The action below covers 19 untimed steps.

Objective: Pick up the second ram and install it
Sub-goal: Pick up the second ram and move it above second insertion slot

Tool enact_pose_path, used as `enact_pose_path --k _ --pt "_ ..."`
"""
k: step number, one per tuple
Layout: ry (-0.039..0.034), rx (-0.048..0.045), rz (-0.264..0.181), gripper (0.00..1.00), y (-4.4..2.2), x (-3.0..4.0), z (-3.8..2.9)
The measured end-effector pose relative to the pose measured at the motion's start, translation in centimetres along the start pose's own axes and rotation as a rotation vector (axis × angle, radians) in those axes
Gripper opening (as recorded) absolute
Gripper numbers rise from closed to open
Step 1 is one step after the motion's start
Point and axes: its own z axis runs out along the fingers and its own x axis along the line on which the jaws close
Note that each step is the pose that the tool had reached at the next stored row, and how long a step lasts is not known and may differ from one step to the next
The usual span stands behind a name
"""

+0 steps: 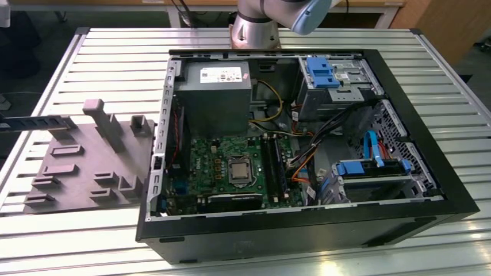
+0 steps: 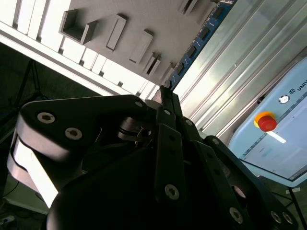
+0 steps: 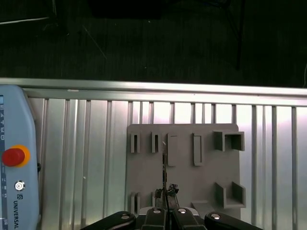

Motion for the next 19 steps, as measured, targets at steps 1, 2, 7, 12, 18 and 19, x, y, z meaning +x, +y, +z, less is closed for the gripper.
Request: enact_pose_path --k 1,2,7,12,18,19 --pt "0.0000 0.0000 0.000 0.12 0.00 0.00 -0.05" --pt "0.0000 0.0000 0.000 0.12 0.00 0.00 -0.11" --pt "-0.0001 0.0000 0.000 0.12 0.02 -0.01 -0.37" --pt "-0.0001 -0.0001 0.000 0.12 0.02 -0.02 -0.63" --pt "-0.0001 0.0000 0.000 0.12 0.04 -0.03 -0.93" --pt "-0.0001 -0.0001 0.000 0.12 0.04 -0.03 -0.98"
